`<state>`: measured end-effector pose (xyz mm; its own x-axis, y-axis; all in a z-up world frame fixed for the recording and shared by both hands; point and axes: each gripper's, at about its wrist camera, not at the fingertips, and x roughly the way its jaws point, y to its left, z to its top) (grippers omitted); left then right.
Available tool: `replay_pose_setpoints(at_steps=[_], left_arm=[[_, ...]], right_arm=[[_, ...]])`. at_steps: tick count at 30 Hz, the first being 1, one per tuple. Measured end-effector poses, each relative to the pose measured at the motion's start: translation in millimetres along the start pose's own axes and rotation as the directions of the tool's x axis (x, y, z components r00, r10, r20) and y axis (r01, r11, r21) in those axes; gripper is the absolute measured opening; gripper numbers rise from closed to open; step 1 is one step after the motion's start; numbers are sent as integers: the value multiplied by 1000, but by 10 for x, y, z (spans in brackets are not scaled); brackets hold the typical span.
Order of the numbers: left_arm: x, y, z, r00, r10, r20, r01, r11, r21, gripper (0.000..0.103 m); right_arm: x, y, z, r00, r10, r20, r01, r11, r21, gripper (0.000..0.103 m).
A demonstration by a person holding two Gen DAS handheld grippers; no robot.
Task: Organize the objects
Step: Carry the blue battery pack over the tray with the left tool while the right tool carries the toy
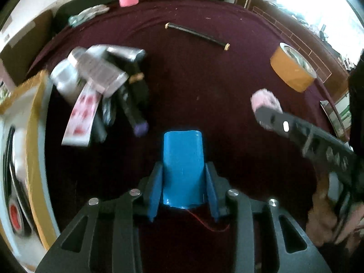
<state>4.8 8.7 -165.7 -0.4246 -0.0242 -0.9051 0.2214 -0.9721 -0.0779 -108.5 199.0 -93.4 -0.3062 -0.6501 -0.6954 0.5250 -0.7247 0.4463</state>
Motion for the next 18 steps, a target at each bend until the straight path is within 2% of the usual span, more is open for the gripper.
replay_pose_setpoints(at_steps=[3,5,10,13,18], left_arm=[[-52,8,-103,1000,5,19,-4,1000,-10,31],[-57,25,-115,999,-5,32,5,1000,-21,31],[-64,77,-152,997,-32,67,36,998,-55,31],[-134,187,-224,994,-57,97,67,993,-99,31],[-218,350,-340,991,-77,110,93,985,-144,31]], right_arm=[[-2,35,-7,1000,-20,0,20,1000,-9,51],[3,49,-10,999,-55,2,55,998,-11,36],[10,88,-17,993,-114,10,115,993,-34,27],[-40,120,-37,989,-138,48,140,989,-45,25],[-104,151,-63,989,-115,90,121,990,-68,25]])
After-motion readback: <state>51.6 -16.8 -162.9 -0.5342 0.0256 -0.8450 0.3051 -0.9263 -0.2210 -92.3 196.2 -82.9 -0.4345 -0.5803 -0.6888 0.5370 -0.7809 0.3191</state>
